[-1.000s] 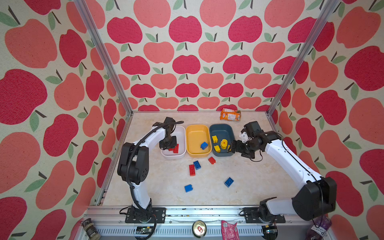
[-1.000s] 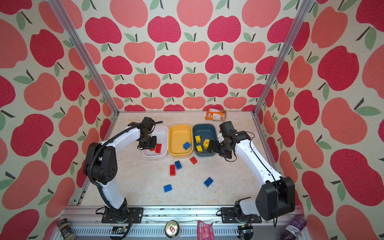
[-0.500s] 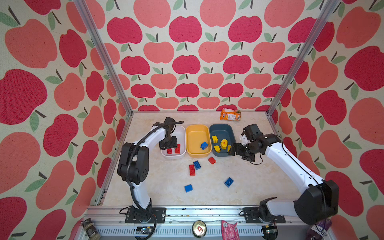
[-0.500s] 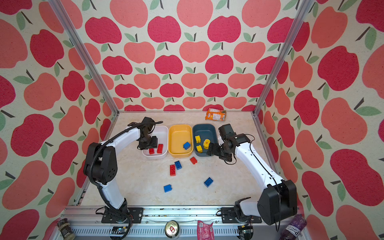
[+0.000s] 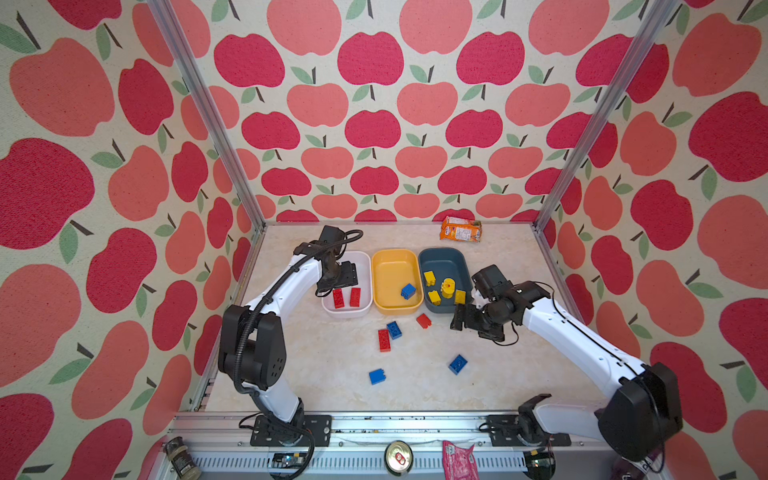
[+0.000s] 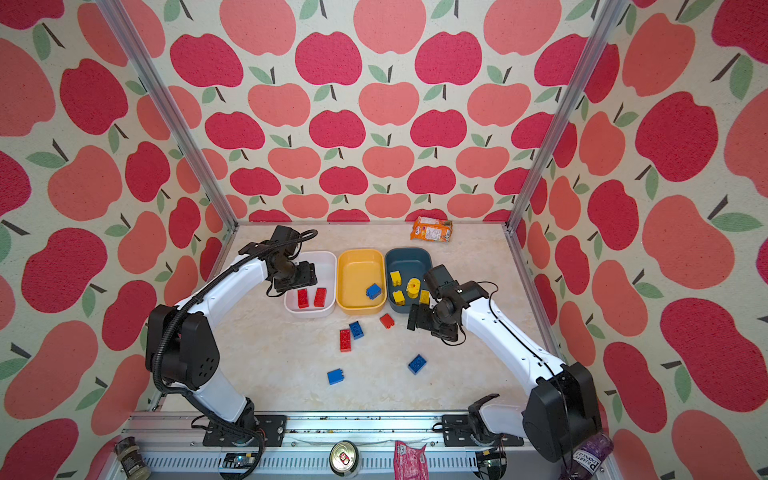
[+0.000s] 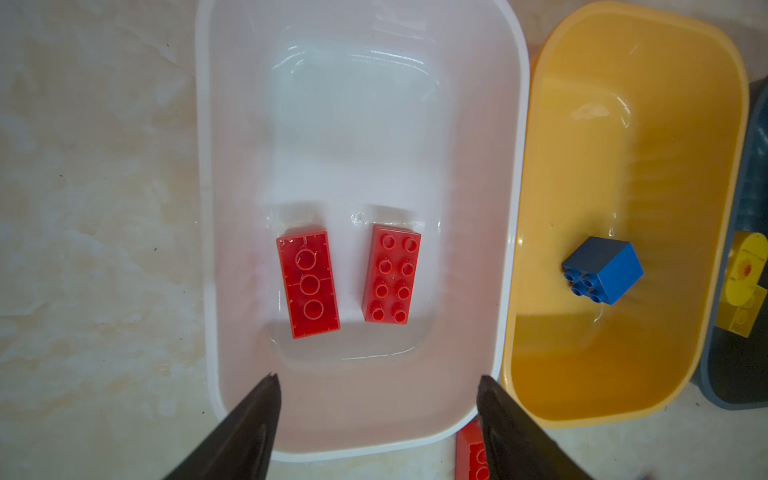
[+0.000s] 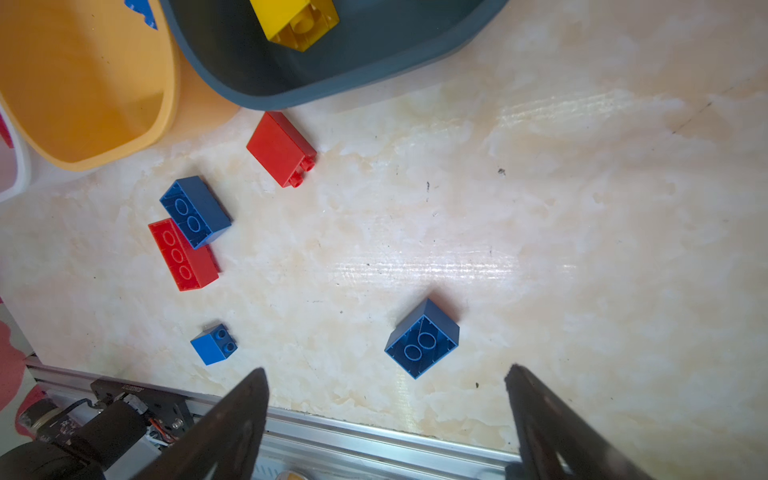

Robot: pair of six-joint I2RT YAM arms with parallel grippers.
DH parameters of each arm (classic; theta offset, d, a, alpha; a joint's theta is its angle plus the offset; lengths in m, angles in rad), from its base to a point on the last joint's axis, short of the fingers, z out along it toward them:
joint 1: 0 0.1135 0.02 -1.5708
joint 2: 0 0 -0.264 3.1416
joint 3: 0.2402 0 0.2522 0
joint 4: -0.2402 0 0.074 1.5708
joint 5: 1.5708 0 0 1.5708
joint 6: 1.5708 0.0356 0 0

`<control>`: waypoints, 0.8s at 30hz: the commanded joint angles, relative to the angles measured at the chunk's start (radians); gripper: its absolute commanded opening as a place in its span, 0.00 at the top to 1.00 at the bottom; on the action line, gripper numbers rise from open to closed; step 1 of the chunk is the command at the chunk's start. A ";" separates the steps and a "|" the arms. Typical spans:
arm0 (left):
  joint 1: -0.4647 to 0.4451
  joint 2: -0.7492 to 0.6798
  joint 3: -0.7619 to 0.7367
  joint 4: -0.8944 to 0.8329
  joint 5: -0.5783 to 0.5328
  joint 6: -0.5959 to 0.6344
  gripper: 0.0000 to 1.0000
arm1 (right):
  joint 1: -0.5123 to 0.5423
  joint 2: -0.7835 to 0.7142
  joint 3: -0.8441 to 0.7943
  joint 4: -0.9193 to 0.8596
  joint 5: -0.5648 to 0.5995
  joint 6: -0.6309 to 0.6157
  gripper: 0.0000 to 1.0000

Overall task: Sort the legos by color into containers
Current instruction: 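Lower the right gripper onto the large blue brick near the robot and grasp it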

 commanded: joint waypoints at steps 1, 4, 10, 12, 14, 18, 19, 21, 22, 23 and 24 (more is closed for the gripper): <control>0.004 -0.040 -0.025 0.025 0.050 -0.036 0.21 | 0.033 -0.016 -0.037 -0.015 0.047 0.082 0.08; 0.005 -0.058 -0.037 0.040 0.086 -0.053 0.18 | 0.066 -0.016 -0.076 -0.009 0.059 0.144 0.08; 0.009 -0.077 -0.062 0.064 0.148 -0.064 0.14 | 0.150 -0.003 -0.160 0.065 0.076 0.280 0.09; 0.016 -0.086 -0.071 0.071 0.167 -0.065 0.12 | 0.176 0.007 -0.191 0.106 0.081 0.338 0.12; 0.021 -0.096 -0.078 0.074 0.182 -0.063 0.12 | 0.205 0.014 -0.214 0.138 0.094 0.384 0.14; 0.031 -0.115 -0.092 0.071 0.205 -0.060 0.10 | 0.261 0.049 -0.231 0.160 0.132 0.460 0.17; 0.033 -0.120 -0.096 0.072 0.209 -0.060 0.10 | 0.270 0.060 -0.233 0.163 0.141 0.472 0.18; 0.039 -0.128 -0.108 0.077 0.222 -0.059 0.10 | 0.289 0.078 -0.240 0.182 0.157 0.507 0.20; 0.040 -0.130 -0.111 0.079 0.227 -0.057 0.09 | 0.294 0.086 -0.246 0.194 0.161 0.520 0.20; 0.041 -0.132 -0.112 0.079 0.231 -0.057 0.09 | 0.297 0.093 -0.251 0.209 0.165 0.532 0.21; 0.044 -0.132 -0.114 0.079 0.234 -0.055 0.09 | 0.301 0.100 -0.254 0.214 0.171 0.542 0.22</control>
